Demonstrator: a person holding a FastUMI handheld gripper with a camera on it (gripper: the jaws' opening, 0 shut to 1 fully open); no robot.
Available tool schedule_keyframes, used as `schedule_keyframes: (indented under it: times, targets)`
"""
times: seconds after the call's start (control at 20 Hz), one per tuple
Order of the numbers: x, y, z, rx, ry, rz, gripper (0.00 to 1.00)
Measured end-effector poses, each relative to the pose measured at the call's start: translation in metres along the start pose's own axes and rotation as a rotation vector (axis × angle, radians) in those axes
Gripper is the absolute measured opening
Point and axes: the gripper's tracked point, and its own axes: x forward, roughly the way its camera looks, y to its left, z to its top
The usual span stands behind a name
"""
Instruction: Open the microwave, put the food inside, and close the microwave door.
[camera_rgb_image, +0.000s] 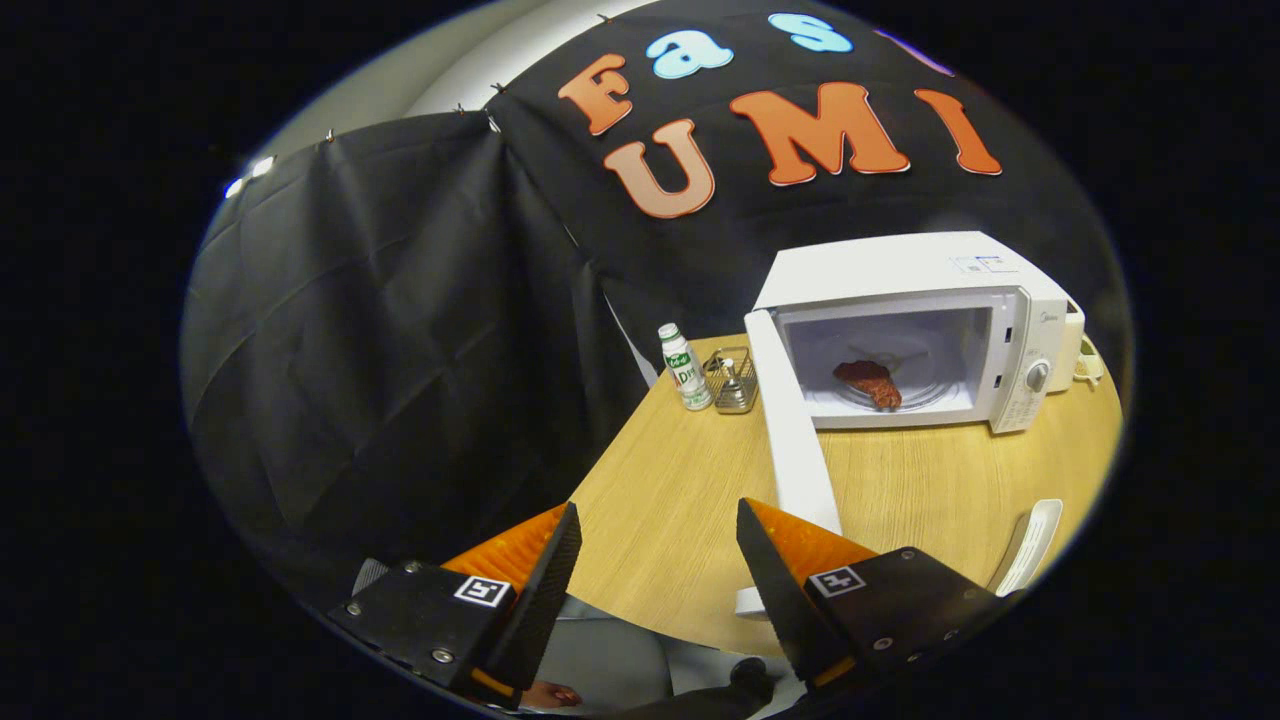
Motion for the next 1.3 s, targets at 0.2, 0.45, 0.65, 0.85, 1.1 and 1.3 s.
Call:
schedule_keyframes:
  times: [0.2, 0.45, 0.65, 0.85, 1.1, 1.3]
  targets:
    - [0.015, 0.007, -0.01, -0.04, 0.023, 0.0, 0.81]
    - [0.008, -0.017, -0.014, -0.078, 0.015, -0.077, 0.8]
    - [0.0, -0.064, -0.036, 0.035, 0.092, -0.189, 0.77]
    - [-0.005, -0.105, -0.016, 0.073, 0.044, -0.295, 0.8]
    - [-0.009, -0.161, 0.018, 0.031, -0.053, -0.426, 0.82]
    - [0.0, -0.195, 0.035, 0.05, -0.077, -0.48, 0.83]
